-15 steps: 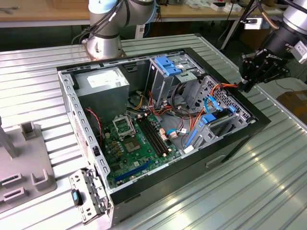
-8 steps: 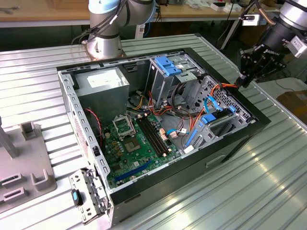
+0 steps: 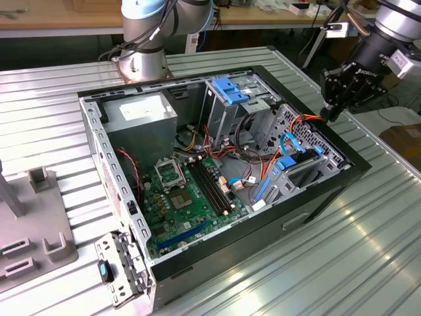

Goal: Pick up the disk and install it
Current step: 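Insert the second disk wire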

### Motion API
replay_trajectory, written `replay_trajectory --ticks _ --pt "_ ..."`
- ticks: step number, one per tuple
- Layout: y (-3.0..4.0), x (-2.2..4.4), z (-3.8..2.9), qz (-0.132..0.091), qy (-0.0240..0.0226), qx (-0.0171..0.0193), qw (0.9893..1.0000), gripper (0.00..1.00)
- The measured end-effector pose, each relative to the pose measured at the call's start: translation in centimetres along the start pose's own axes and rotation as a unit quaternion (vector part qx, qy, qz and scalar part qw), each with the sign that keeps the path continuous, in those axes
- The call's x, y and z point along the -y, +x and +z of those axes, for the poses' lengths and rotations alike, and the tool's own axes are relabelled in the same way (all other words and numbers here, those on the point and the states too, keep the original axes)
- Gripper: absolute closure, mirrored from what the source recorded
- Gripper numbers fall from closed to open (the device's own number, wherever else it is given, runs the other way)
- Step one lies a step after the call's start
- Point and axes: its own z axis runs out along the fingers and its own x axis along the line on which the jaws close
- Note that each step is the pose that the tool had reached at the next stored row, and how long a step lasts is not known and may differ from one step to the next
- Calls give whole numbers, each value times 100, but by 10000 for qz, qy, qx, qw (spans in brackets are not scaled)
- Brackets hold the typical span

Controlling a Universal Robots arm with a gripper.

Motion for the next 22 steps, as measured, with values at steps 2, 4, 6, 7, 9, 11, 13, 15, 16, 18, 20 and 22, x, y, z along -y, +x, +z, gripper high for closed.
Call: replay_trajectory --ticks 2,4,6,7,9,11,13,15,16,18,20,22 --pt "-1 0 -1 0 -4 -2 10000 76" --pt "-2 2 0 14 -123 -59 9999 76" --pt "-6 10 0 15 -139 -67 9999 76" --pt "-7 13 1 16 -137 -66 9999 76" --pt "-9 18 0 17 -96 -47 9999 76" --pt "-12 23 0 41 46 19 10000 76" --pt "6 32 0 95 51 20 9999 76" --pt "15 36 7 131 53 20 9999 76" --pt "16 36 13 135 52 19 9999 76" --pt "16 36 21 137 48 17 9999 76" --pt "16 36 22 137 48 17 9999 76" --pt "16 36 24 137 48 17 9999 76"
